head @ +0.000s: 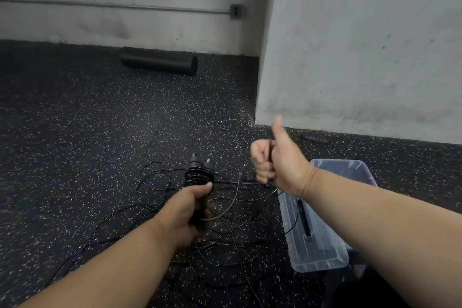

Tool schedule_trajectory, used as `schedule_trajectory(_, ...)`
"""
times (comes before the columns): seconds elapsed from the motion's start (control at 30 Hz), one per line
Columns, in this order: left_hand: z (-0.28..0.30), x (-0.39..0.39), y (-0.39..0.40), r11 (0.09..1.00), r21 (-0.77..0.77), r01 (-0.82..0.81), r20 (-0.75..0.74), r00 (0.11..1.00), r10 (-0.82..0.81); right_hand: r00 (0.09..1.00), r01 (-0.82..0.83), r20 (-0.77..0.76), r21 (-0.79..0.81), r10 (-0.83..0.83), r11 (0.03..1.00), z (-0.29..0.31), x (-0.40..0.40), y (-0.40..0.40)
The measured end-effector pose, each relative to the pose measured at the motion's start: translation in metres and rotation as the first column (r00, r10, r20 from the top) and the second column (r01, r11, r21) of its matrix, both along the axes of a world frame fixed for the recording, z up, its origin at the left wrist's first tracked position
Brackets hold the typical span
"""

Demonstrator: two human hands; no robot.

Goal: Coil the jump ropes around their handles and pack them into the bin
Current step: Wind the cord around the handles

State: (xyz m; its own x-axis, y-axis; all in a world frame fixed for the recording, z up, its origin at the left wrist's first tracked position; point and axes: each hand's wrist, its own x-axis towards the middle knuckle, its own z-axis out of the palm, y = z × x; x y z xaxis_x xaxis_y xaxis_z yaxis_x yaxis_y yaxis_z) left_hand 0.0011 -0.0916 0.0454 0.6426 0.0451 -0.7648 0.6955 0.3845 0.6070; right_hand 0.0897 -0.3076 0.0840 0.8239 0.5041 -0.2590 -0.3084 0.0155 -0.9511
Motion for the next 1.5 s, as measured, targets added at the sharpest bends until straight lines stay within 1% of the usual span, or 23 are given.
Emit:
schedule_trajectory(0.07,-0.001,0.005,0.007,0.996,-0.018,-0.084,0.001,0.996,0.084,0.978,-0.087,0.172,-0.196,0.121,0.977,0.002,-0.014,0.005)
schedule_trajectory(0.13,-0.003,0.01,0.015,0.99,-0.015,-0.138,0.008,0.99,0.138,0.924,-0.062,0.334,-0.348,0.185,0.936,0.007,-0.023,0.003)
schedule_trajectory(0.23,-0.005,0.014,0.023,0.983,0.032,-0.18,0.009,0.984,0.179,0.788,-0.055,0.537,-0.425,0.301,0.903,0.014,-0.025,-0.002)
schedule_trajectory(0.33,-0.013,0.014,0.024,0.981,0.116,-0.156,0.021,0.988,0.154,0.79,-0.302,0.396,-0.415,0.469,0.858,0.038,-0.023,-0.004)
schedule_trajectory(0.43,-0.022,0.012,0.025,0.97,0.189,-0.151,0.05,0.988,0.143,0.752,-0.534,0.26,-0.3,0.606,0.791,0.066,-0.013,-0.017)
schedule_trajectory(0.53,-0.024,0.012,0.028,0.953,0.251,-0.169,0.08,0.985,0.154,0.617,-0.736,0.154,-0.236,0.772,0.635,0.08,0.001,-0.033)
schedule_trajectory(0.6,-0.024,0.012,0.032,0.937,0.292,-0.19,0.07,0.982,0.177,0.527,-0.831,-0.014,-0.214,0.849,0.513,0.083,0.006,-0.042)
schedule_trajectory(0.63,-0.024,0.012,0.033,0.933,0.305,-0.193,0.068,0.981,0.181,0.534,-0.834,-0.128,-0.243,0.836,0.496,0.086,0.008,-0.044)
schedule_trajectory(0.7,-0.024,0.011,0.034,0.923,0.338,-0.182,0.076,0.983,0.166,0.58,-0.785,-0.276,-0.439,0.767,0.436,0.088,0.009,-0.048)
schedule_trajectory(0.77,-0.027,0.01,0.035,0.912,0.382,-0.152,0.078,0.988,0.132,0.592,-0.683,-0.229,-0.652,0.773,0.33,0.088,0.007,-0.047)
schedule_trajectory(0.8,-0.031,0.01,0.036,0.902,0.412,-0.127,0.069,0.992,0.109,0.578,-0.646,-0.17,-0.694,0.798,0.319,0.087,0.004,-0.043)
schedule_trajectory(0.87,-0.036,0.008,0.039,0.862,0.504,-0.051,0.041,0.999,0.035,0.571,-0.585,-0.014,-0.709,0.82,0.395,0.088,-0.007,-0.034)
schedule_trajectory(0.9,-0.037,0.007,0.04,0.805,0.592,0.03,0.019,0.999,-0.051,0.581,-0.531,0.069,-0.723,0.811,0.442,0.09,-0.011,-0.029)
schedule_trajectory(0.97,-0.034,0.002,0.04,0.564,0.77,0.296,-0.116,0.936,-0.333,0.571,-0.394,0.233,-0.763,0.787,0.512,0.095,-0.02,-0.021)
schedule_trajectory(1.0,-0.031,-0.002,0.035,0.405,0.81,0.425,-0.216,0.857,-0.467,0.54,-0.308,0.33,-0.779,0.774,0.547,0.097,-0.023,-0.016)
schedule_trajectory(1.07,-0.028,-0.008,0.022,0.12,0.798,0.591,-0.391,0.659,-0.643,0.403,-0.127,0.525,-0.779,0.75,0.614,0.097,-0.027,-0.007)
schedule_trajectory(1.1,-0.027,-0.012,0.013,0.004,0.777,0.629,-0.451,0.562,-0.694,0.319,-0.056,0.598,-0.763,0.735,0.644,0.095,-0.029,-0.001)
schedule_trajectory(1.17,-0.023,-0.02,-0.003,-0.155,0.75,0.642,-0.506,0.407,-0.76,0.182,0.048,0.693,-0.715,0.698,0.697,0.089,-0.033,0.011)
schedule_trajectory(1.23,-0.015,-0.026,-0.018,-0.267,0.711,0.65,-0.537,0.257,-0.804,0.139,0.065,0.756,-0.652,0.64,0.756,0.084,-0.036,0.021)
schedule_trajectory(1.3,-0.006,-0.033,-0.029,-0.373,0.651,0.662,-0.565,0.094,-0.82,0.237,-0.012,0.776,-0.6,0.585,0.8,0.083,-0.043,0.03)
schedule_trajectory(1.37,0.0,-0.038,-0.036,-0.467,0.61,0.64,-0.576,-0.047,-0.816,0.402,-0.126,0.742,-0.535,0.536,0.835,0.083,-0.052,0.039)
schedule_trajectory(1.43,0.003,-0.043,-0.043,-0.539,0.599,0.592,-0.584,-0.137,-0.8,0.546,-0.217,0.677,-0.454,0.492,0.864,0.083,-0.062,0.047)
schedule_trajectory(1.5,0.002,-0.045,-0.045,-0.581,0.586,0.564,-0.601,-0.178,-0.779,0.626,-0.274,0.635,-0.364,0.453,0.89,0.083,-0.07,0.057)
